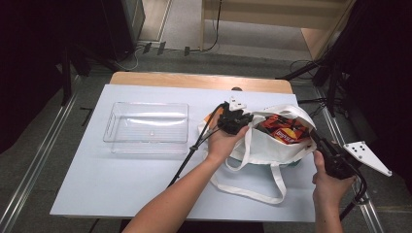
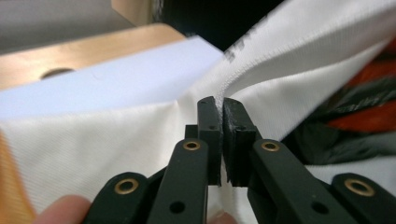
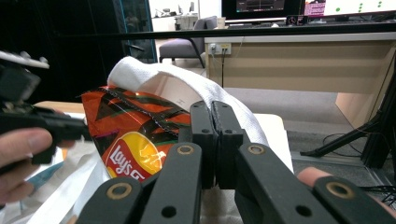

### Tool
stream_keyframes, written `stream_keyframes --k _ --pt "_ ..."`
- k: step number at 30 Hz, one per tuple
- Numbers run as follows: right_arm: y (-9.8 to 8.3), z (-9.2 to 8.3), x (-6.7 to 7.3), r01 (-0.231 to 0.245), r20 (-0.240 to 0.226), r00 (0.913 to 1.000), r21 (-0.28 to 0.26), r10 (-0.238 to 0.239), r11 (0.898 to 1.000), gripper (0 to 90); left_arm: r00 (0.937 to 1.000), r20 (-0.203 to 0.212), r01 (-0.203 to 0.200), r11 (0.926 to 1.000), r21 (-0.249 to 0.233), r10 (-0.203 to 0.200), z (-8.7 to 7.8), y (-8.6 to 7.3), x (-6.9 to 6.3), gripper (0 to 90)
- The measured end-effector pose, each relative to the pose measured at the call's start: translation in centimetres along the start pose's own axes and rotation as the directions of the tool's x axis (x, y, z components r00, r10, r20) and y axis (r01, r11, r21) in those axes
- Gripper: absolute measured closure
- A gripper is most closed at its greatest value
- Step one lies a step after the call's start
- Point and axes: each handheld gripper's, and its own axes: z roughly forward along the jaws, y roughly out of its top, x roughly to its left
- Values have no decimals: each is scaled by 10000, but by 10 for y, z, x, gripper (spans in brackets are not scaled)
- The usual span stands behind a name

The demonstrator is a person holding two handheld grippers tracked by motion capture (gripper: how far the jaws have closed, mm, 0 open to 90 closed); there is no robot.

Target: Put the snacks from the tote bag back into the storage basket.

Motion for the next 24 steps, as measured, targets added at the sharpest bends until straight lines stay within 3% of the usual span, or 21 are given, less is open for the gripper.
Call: stream_keyframes --k 3,6,8,11,16,18,20,22,24 --pt "0 3 -1 -36 30 10000 29 36 10000 900 9999 128 103 9999 139 -104 4 -3 1 837" --pt "1 4 -2 75 168 9998 33 -76 10000 900 9996 -72 -260 9992 312 263 3 -3 -3 812" --pt "3 4 -2 123 239 9996 46 -124 9999 900 9990 -288 -329 9985 442 342 1 -4 -6 710" --pt "2 4 -3 6 226 9997 39 -7 10000 900 10000 -4 47 9998 200 -46 -8 -8 -1 577" --pt "2 4 -3 -6 230 9997 -8 6 10000 900 9995 307 41 9993 -368 -29 -25 -10 1 507" --pt "2 4 -2 -17 229 9997 -9 17 10000 900 9995 259 -134 9959 -895 158 -35 -5 -5 464" --pt "2 4 -2 -4 230 9997 -29 5 10000 900 9975 555 -336 9871 -1566 427 -48 1 -12 483" --pt "2 4 -2 0 244 9997 -32 1 10000 900 9927 919 -584 9783 -1986 779 -57 4 -19 679" --pt "2 4 -2 -15 251 9997 -36 16 10000 900 9849 1349 -786 9740 -2125 1089 -61 8 -26 726"
